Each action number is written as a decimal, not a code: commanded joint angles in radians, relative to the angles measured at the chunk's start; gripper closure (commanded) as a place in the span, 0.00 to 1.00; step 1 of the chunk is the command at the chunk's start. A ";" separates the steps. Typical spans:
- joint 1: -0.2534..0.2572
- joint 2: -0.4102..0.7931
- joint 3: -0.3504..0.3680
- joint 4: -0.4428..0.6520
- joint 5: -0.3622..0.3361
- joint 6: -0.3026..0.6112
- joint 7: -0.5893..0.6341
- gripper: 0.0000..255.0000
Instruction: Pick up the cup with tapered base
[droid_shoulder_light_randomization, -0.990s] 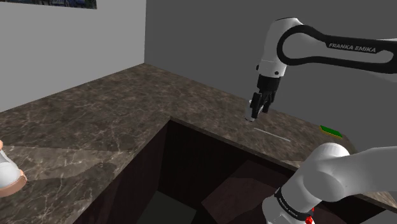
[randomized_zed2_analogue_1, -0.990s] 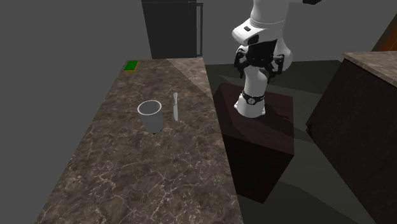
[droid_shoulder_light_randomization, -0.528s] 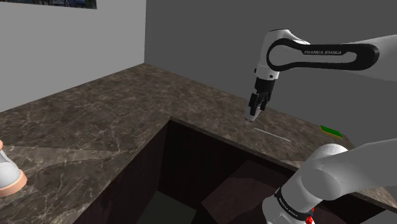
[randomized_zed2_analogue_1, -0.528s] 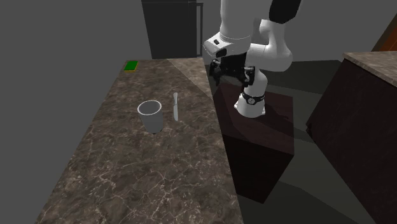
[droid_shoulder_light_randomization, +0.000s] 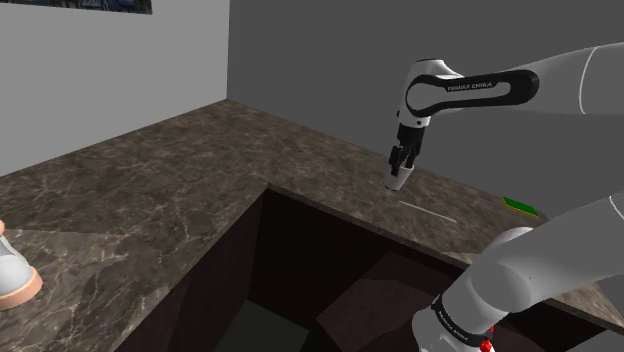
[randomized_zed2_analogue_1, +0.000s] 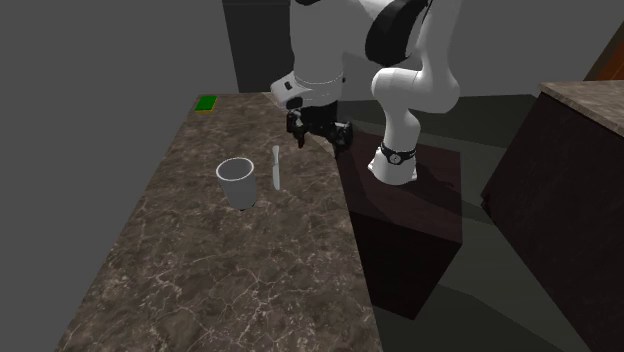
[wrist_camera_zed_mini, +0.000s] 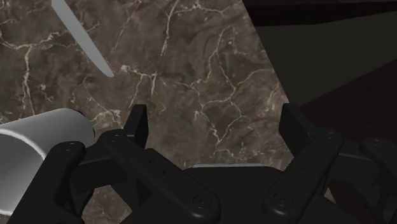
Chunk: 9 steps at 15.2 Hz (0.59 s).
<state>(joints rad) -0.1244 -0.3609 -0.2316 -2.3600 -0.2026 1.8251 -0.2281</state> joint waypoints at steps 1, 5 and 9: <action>-0.015 0.056 -0.029 0.028 -0.016 0.040 -0.035 0.00; -0.037 0.180 -0.077 0.105 -0.027 0.107 -0.098 0.00; -0.062 0.310 -0.118 0.199 -0.017 0.163 -0.165 0.00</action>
<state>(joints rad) -0.1784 -0.0887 -0.3376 -2.1886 -0.2231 1.9725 -0.3719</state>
